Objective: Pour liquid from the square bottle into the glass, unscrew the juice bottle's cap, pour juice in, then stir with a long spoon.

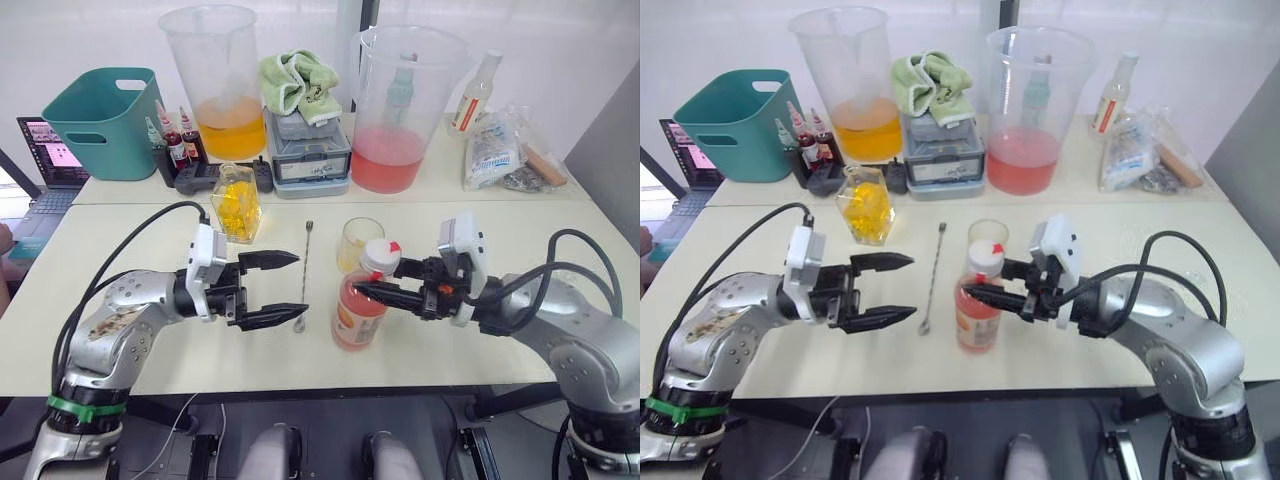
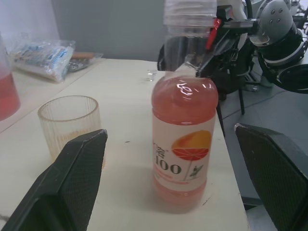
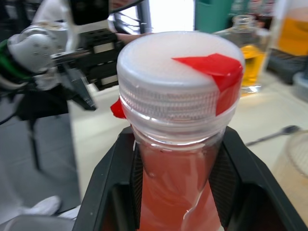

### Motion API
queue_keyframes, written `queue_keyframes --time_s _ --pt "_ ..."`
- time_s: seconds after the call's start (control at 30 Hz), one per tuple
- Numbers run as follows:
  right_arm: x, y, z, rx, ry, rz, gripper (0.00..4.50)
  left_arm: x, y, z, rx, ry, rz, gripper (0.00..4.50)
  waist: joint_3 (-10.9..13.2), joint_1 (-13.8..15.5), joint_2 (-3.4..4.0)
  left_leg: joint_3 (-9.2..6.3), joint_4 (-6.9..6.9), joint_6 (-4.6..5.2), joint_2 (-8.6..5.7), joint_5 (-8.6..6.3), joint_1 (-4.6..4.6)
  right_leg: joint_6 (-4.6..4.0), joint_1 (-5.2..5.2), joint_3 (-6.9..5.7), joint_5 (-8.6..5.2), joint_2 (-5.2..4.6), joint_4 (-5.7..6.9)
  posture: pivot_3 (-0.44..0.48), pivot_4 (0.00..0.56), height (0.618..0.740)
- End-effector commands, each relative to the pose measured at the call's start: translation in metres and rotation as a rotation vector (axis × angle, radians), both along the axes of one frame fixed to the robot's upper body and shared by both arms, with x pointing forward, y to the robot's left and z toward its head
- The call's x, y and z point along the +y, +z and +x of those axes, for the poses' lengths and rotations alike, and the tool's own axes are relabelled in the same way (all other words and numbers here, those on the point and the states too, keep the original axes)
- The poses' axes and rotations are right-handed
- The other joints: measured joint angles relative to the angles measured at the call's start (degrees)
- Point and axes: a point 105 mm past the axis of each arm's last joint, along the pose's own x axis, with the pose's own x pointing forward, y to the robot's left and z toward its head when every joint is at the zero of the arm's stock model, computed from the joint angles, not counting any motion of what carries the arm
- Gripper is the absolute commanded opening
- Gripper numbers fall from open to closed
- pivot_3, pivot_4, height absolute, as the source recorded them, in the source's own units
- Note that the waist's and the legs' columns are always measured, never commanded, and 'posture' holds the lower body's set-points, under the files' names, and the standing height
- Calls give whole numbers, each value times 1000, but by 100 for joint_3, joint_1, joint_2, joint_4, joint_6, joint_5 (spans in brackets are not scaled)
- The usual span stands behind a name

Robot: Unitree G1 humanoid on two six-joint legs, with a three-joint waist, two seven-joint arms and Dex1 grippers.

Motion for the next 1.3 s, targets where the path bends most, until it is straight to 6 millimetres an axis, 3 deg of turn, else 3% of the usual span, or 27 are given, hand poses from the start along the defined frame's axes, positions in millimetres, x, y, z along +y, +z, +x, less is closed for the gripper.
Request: queue_keyframes --time_s 0.03,0.33,0.5,0.53,0.73,0.77,0.97,1.3 --pt "-2 24 -4 -128 -120 34 1330 -4 5 2 -39 -44 2 4500 0 8 -1 0 0 1 -1 0 0 0 0 0 0 0 0 0 150 736" --pt "-3 -1 -3 -74 -276 33 1330 -4 3 4 -42 -67 14 4500 0 -10 -1 0 2 7 -3 -2 0 2 5 -4 -1 8 3 0 150 736" --pt "-2 -11 -2 -32 -281 49 1329 0 3 3 -49 -50 24 4500 -1 -46 -2 -3 4 7 -1 -2 1 3 9 -5 -1 14 3 0 150 736" --pt "-3 -10 -2 -29 -277 51 2345 1 3 3 -51 -46 26 4500 -2 -51 -2 -4 4 7 -1 -2 1 3 10 -4 -1 14 3 0 150 736" --pt "-7 -12 -1 -20 -208 12 4370 5 2 0 -58 -17 30 4500 -1 -51 -3 -6 6 7 0 -2 2 3 11 -5 -1 15 3 0 150 736" --pt "-8 -12 0 -20 -196 4 4476 6 2 -1 -59 -12 31 4500 -1 -52 -3 -6 6 7 0 -2 2 3 12 -5 -1 15 2 0 150 736" --pt "-8 -15 -8 24 -42 -45 4476 13 4 -6 -66 28 41 4500 -1 -58 -2 -8 6 7 2 -2 2 3 13 -5 -2 15 1 0 150 736" --pt "-32 -8 9 0 138 -160 4476 16 4 -9 -71 64 47 4500 -1 -48 -3 -8 11 8 2 -3 2 3 17 -7 -2 15 -6 0 150 736"
